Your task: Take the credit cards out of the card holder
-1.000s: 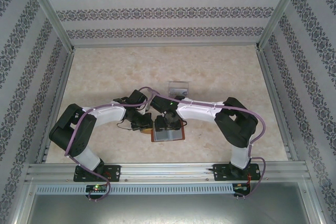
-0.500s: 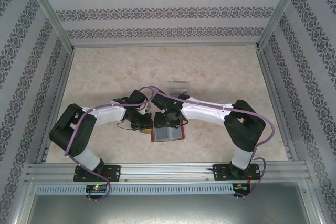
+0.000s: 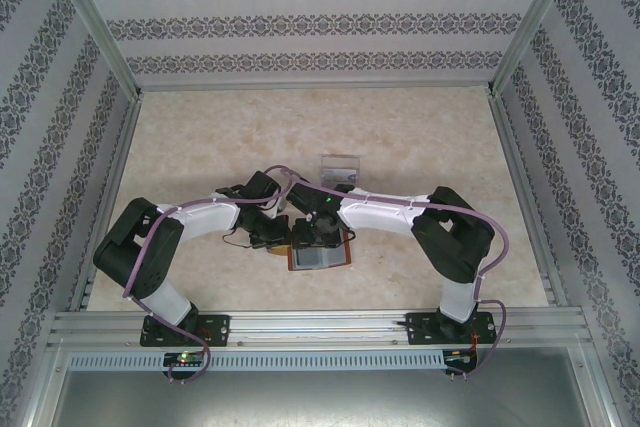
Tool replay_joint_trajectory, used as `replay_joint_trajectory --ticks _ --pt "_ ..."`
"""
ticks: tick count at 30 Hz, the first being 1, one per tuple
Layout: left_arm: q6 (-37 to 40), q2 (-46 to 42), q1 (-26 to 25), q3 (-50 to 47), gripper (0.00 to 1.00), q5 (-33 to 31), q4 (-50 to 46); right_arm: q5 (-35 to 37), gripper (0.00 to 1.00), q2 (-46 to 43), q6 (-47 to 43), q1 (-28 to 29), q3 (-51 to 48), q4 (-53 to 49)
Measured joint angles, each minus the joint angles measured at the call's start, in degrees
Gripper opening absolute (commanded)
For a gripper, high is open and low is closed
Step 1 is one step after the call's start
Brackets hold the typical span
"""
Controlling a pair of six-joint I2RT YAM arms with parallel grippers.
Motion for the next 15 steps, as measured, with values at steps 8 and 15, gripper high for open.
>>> replay_joint_trajectory --ticks 8,15 --pt "-0.02 0.00 0.00 -0.02 0.07 0.02 0.00 0.33 0.60 0.37 -0.04 0.11 0.09 -0.52" --pt "0.00 0.00 0.02 -0.04 0.07 0.00 0.00 1.05 0.61 1.09 -0.26 0.20 1.31 -2.56"
